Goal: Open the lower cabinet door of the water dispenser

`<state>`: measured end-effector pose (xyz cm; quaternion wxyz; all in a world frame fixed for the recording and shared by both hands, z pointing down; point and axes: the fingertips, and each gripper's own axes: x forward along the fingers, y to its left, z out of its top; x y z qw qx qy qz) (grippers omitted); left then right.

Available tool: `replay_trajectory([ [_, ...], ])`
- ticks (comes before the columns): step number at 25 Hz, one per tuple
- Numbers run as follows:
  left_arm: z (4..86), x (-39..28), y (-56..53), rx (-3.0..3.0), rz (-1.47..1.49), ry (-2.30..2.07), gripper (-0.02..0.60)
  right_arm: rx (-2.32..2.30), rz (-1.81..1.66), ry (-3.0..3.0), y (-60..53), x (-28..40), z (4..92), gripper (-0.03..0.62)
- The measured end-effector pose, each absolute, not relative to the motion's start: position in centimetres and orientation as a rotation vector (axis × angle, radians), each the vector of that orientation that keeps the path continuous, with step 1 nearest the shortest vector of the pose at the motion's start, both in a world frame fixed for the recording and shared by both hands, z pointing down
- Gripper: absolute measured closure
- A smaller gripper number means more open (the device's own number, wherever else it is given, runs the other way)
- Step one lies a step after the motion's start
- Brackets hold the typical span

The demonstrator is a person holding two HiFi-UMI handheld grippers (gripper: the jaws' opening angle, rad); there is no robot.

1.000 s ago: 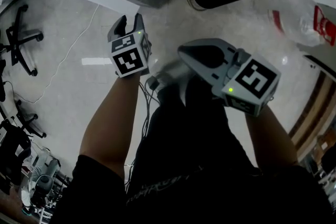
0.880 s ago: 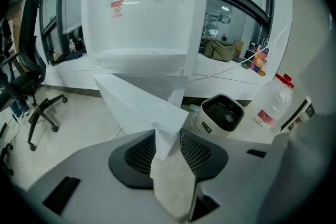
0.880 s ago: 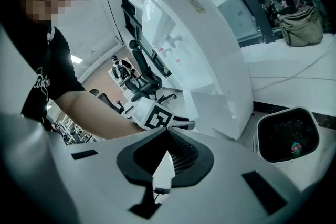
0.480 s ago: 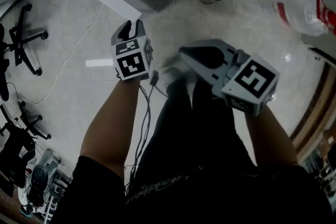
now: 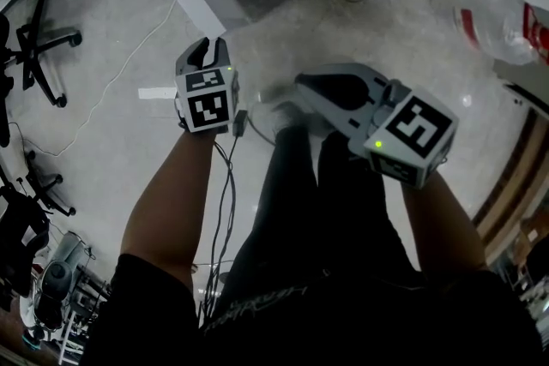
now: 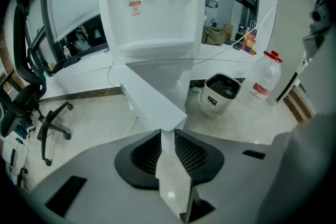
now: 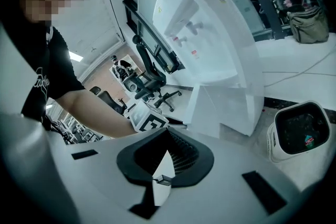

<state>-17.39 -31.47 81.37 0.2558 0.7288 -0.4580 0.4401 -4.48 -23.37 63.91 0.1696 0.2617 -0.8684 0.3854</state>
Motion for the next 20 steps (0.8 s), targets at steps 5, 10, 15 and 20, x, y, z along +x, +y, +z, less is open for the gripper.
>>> replay_trajectory([
  [5, 81.4, -20.6, -30.9, 1.952, 1.199, -1.243, 0.504, 0.704, 1.085, -2.466, -23.4, -6.4, 63.8, 0.58],
  [10, 81.6, -24.0, -30.8, 1.904, 1.215, -1.262, 0.505, 0.659, 1.074, -2.465, -23.5, -8.2, 63.7, 0.58],
  [15, 81.5, -25.6, -30.7, 1.901, 1.271, -1.26, 0.506, 0.628, 1.063, -2.474, -23.6, -8.6, 63.4, 0.58],
  [20, 81.3, -29.3, -31.3, 1.894, 1.312, -1.274, 0.506, 0.606, 1.051, -2.469, -24.2, -11.1, 63.1, 0.581],
])
